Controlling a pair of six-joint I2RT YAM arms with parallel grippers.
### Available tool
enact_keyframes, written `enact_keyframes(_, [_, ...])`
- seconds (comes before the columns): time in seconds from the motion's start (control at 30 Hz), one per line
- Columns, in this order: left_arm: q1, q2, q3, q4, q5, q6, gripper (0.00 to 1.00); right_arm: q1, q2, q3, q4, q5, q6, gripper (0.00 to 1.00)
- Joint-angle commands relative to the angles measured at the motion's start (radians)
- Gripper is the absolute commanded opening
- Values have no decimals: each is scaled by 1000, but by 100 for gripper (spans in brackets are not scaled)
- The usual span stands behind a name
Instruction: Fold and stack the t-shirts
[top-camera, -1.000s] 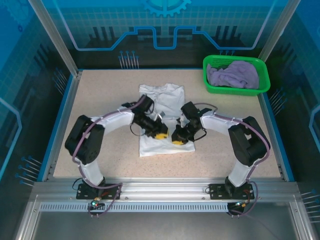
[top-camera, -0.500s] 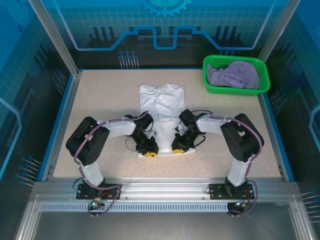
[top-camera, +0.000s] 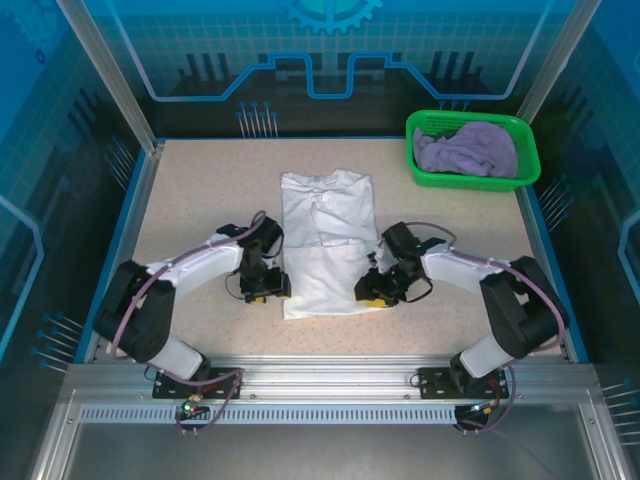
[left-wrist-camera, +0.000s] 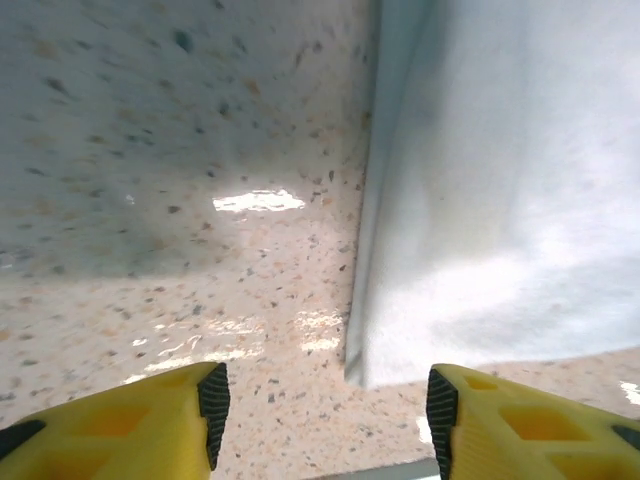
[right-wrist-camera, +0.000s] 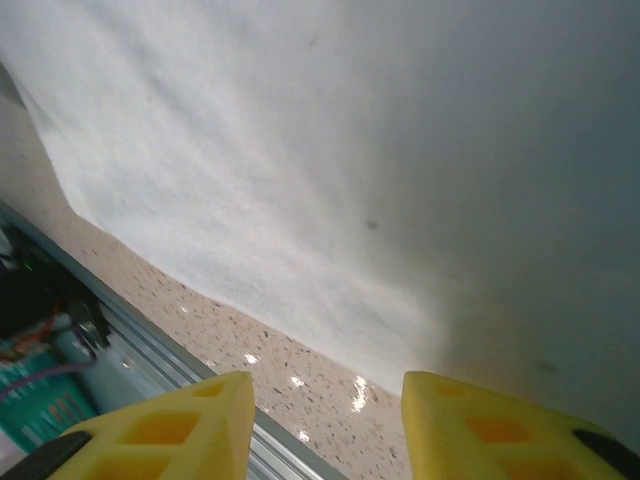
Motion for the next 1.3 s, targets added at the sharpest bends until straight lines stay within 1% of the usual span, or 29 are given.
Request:
enact_keyframes(0.0, [65, -70, -69, -1, 144, -40, 58, -127, -109, -52, -55, -35, 21, 47])
enact_keyframes(0.1, [103, -95, -151, 91, 365, -78, 58, -230, -181, -81, -133, -39, -28, 48])
enact_keyframes(0.2, [103, -79, -195, 144, 498, -99, 58, -299, -191, -123, -174, -23, -46, 49])
enact_keyframes(0.3, [103, -28, -252, 238, 611, -155, 55, -302, -153, -152, -152, -36, -40, 49])
enact_keyframes(0.33, [102, -18, -267, 263, 624, -170, 53, -293, -139, -156, -139, -39, -32, 49])
enact_keyframes(0.53, [104, 5, -291, 273, 584, -185, 53, -206, -79, -130, -101, -4, -15, 48])
enact_keyframes(0.63, [102, 45, -289, 306, 583, -189, 51, -186, -38, -126, -88, 21, -5, 46])
enact_keyframes(0.7, [103, 66, -288, 321, 574, -192, 47, -184, -20, -126, -85, 32, -2, 45])
enact_keyframes(0.97, [102, 105, -236, 296, 496, -164, 42, -184, 2, -107, -76, 54, 9, 42])
enact_keyframes(1.03, [102, 112, -226, 294, 485, -159, 41, -184, 11, -97, -79, 56, 9, 41])
enact_keyframes(1.13, [102, 124, -202, 288, 474, -150, 39, -183, 22, -85, -91, 76, 9, 35])
enact_keyframes(1.27, [100, 130, -172, 262, 451, -134, 37, -181, 4, -78, -90, 86, 17, 35])
